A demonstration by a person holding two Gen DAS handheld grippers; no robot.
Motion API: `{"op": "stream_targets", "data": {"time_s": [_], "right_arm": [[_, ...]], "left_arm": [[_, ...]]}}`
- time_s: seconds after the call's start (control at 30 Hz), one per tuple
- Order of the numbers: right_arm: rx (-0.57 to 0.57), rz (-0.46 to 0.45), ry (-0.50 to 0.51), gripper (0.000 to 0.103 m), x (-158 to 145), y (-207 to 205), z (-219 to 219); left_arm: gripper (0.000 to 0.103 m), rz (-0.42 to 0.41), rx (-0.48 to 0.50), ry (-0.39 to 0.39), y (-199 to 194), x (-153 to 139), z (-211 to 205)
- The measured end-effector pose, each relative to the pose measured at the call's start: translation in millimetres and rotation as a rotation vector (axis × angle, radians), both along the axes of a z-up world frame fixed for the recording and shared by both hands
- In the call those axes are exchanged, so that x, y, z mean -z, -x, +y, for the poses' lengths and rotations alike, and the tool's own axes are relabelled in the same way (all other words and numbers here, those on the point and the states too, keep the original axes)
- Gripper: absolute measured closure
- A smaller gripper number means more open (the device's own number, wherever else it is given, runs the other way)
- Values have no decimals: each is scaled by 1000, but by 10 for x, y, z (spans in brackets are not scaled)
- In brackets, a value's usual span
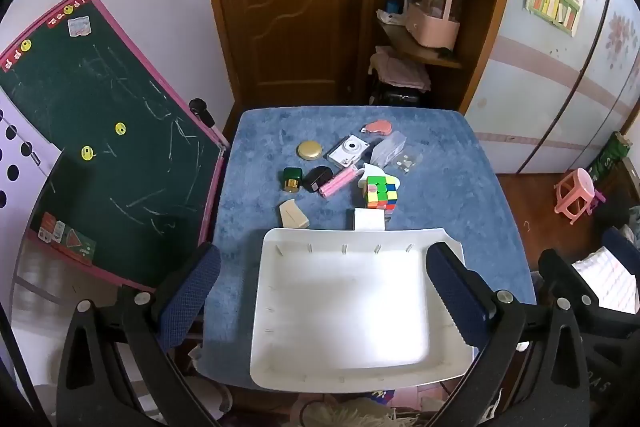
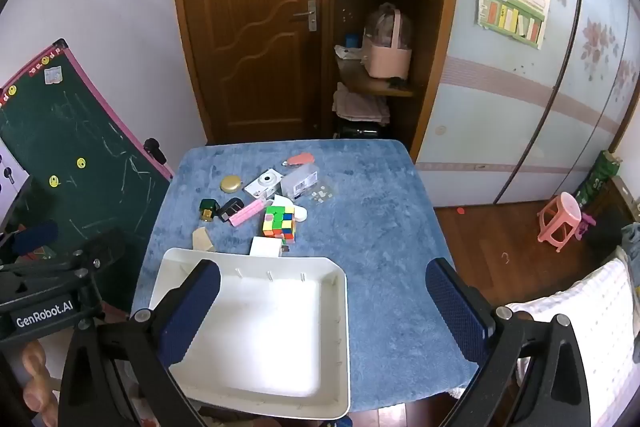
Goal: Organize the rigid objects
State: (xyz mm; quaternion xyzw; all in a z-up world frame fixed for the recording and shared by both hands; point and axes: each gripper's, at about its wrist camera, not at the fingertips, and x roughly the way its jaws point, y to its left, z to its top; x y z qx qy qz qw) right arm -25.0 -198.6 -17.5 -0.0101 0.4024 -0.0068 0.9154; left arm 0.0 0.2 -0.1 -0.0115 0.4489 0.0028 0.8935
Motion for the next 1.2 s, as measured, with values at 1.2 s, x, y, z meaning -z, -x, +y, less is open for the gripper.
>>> {"op": "stream_targets", "data": {"time_s": [1.2], "right_arm": [[14,5,-11,0,36,-6,39]], "left_arm": [[1,4,8,-4,-28,-12,13]]}}
